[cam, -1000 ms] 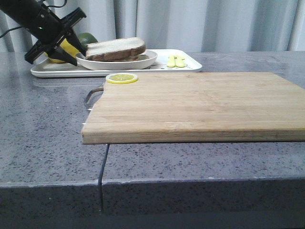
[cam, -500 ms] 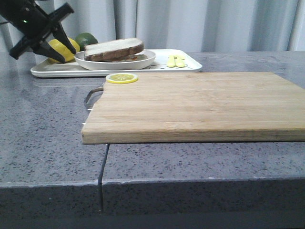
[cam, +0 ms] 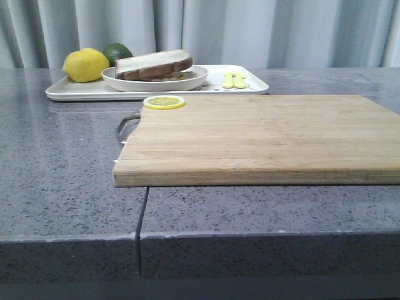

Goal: Place bread and move sandwich to tray

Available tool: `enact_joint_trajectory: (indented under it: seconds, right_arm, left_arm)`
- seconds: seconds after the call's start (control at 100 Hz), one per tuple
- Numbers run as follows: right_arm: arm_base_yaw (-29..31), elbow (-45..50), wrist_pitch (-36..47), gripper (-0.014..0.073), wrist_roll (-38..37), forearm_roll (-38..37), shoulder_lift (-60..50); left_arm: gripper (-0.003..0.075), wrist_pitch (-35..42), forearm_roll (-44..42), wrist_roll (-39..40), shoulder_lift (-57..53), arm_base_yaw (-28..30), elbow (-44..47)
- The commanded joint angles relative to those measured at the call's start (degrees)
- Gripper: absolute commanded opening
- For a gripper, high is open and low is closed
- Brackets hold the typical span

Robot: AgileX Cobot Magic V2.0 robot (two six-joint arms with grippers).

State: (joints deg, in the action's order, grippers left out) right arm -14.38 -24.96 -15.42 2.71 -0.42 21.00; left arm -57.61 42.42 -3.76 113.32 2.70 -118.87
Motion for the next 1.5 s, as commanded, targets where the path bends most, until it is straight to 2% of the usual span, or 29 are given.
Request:
enact_joint_trajectory:
  seconds: [0.0, 0.18, 0.32, 0.53, 0.74, 1.0, 1.25, 1.49]
  right_arm:
    - [0.35, -1.42, 5.1, 0.0314, 0.08, -0.52, 0.32]
    - [0.35, -1.42, 4.98, 0.0314, 0.08, -0.52, 0.32]
    - [0.35, -1.42, 4.98, 0.0314, 0.08, -0.52, 0.32]
    - [0.35, -0.77, 5.0, 0.0314, 0.07, -0.52, 0.32]
    - [0.35, -0.38, 5.72, 0.0314, -0.36, -0.52, 0.32]
    - [0.35, -0.38, 7.05, 0.031, -0.62, -0.52, 0.27]
    - [0.35, 2.15, 10.01, 0.031, -0.62, -0.52, -1.16]
    - [0.35, 7.43, 12.59, 0.031, -0.62, -0.52, -9.57]
  left_arm:
    - [0.0252, 3.88, 1.21, -2.06, -7.29, -1.55, -0.96]
    - [0.0252, 6.03, 0.07, -6.46, -15.59, -3.4, 3.25]
    - [0.0252, 10.71, -1.31, -9.83, -23.24, -5.16, 10.64]
    - [0.0251, 22.21, -1.19, -15.04, -38.62, -7.19, 31.05]
    - [0.0251, 38.94, -1.19, -20.77, -55.26, -9.94, 54.0]
    - [0.0251, 52.06, -1.52, -20.94, -73.27, -10.66, 78.44]
    - [0.0251, 55.25, -2.33, -20.94, -90.13, -10.66, 93.79]
    - [0.0251, 55.2, -2.58, -20.94, -102.86, -10.66, 104.37]
